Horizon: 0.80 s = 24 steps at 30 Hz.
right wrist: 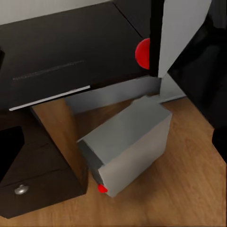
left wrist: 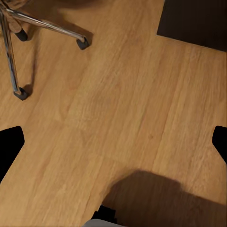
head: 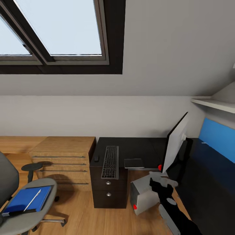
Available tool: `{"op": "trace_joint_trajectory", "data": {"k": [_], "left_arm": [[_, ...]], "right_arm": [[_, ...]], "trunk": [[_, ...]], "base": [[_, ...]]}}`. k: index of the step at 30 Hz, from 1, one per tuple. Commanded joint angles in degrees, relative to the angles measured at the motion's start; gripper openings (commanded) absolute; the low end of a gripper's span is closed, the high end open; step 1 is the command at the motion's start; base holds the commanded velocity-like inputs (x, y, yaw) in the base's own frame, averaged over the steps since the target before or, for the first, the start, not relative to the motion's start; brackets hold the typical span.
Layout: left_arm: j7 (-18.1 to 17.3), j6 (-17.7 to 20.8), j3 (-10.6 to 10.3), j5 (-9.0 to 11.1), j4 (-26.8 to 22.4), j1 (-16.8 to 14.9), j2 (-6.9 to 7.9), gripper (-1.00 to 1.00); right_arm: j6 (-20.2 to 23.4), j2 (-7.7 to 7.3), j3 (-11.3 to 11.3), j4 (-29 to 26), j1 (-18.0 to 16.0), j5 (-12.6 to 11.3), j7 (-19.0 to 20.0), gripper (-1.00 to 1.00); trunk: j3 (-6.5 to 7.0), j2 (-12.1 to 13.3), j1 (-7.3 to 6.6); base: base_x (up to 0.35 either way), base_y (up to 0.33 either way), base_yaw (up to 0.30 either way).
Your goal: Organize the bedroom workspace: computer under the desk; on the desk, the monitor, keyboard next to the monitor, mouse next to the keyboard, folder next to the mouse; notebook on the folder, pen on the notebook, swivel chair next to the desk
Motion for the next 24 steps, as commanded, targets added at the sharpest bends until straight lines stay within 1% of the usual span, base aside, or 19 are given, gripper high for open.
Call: {"op": "trace_joint_trajectory", "data": {"k": [1,2,5,8,13,24], "left_arm": [[0.37,-0.36,-0.5,0.35,0.04,-0.03,0.02,1.0],[0.4,-0.67,-0.51,0.35,0.07,-0.03,0.02,1.0],[0.42,-0.85,-0.52,0.35,0.09,-0.03,0.01,1.0],[0.43,-1.01,-0.49,0.37,0.08,-0.03,0.01,1.0],[0.37,-1.07,-0.52,0.37,0.06,-0.03,0.01,1.0],[0.35,-1.07,-0.7,0.18,0.03,-0.03,-0.02,1.0]], "right_arm": [[1.49,-0.51,-0.83,-0.84,-0.13,-0.42,-0.57,1.0],[3.86,-1.29,-3.45,-2.29,-0.34,-0.52,-0.7,1.0],[5.27,-1.73,-5.03,-3.1,-0.46,-0.48,-0.77,1.0],[6.07,-1.88,-5.51,-3.75,-0.53,-0.35,-0.82,1.0],[6.23,-1.82,-5.56,-3.97,-0.55,-0.38,-0.91,1.0],[6.12,-1.82,-5.44,-3.62,-0.55,-0.39,-0.71,1.0]], "trunk": [[-0.02,-0.04,0.02],[-0.02,-0.04,0.02],[-0.02,-0.04,0.02],[-0.02,-0.04,0.02],[0.02,-0.04,0.02],[0.22,-0.04,0.02]], "base": [[0.0,0.0,0.0],[0.0,0.0,0.0],[0.0,0.0,0.0],[0.0,0.0,0.0],[0.0,0.0,-0.036],[0.0,0.0,-0.229]]}}
